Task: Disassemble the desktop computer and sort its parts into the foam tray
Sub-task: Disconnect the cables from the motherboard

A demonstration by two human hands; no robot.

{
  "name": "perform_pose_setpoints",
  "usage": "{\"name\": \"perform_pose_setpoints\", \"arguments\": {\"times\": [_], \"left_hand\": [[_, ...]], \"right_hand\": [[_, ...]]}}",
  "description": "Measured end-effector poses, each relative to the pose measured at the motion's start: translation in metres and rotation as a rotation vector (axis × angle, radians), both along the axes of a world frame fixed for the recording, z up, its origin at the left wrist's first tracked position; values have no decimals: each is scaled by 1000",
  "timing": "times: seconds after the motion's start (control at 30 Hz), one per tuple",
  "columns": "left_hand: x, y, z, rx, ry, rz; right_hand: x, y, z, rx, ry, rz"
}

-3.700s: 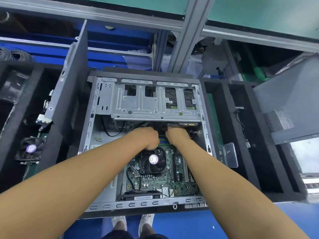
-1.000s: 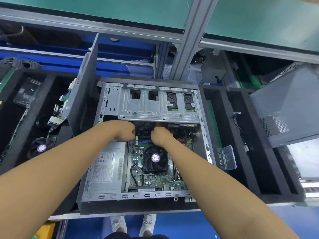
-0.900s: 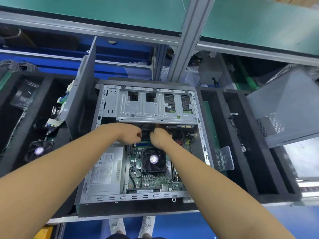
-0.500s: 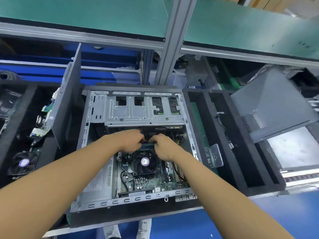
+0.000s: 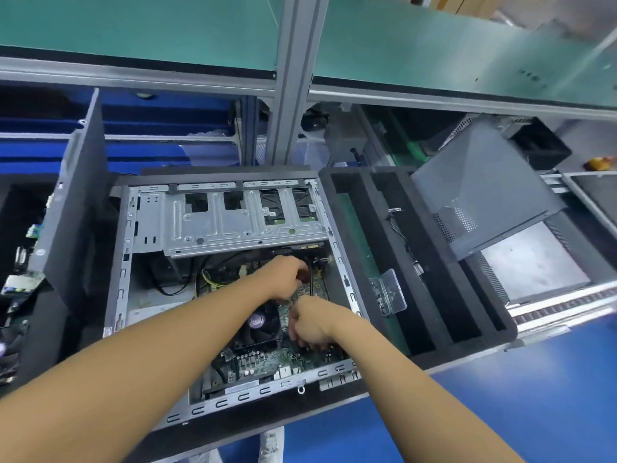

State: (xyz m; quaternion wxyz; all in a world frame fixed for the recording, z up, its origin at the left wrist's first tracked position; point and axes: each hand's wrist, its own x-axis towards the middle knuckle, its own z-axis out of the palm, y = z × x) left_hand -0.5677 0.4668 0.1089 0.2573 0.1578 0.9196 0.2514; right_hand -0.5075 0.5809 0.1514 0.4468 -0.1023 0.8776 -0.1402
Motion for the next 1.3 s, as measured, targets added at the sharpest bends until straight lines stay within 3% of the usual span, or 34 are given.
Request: {"name": "perform_pose_setpoints", "arguments": {"times": [0.1,0.43,0.63,0.93,1.17,1.3], "left_hand": [[-5,21,-15,5,-24,127],[-18,54,-38,-6,-170,415],[-11,50,-47,28,-27,409],[-9,50,-51,175,5,439],[-9,52,-51,167,24,431],[-9,49,-48,70,101,369]], "right_hand": [[5,7,-10,0,-67,49],[15,8,-31,43,5,161],[15,10,-37,30,39,194],[14,9,-42,46,48,238],[15,9,-42,29,45,239],[14,8,-43,36,32,236]]}}
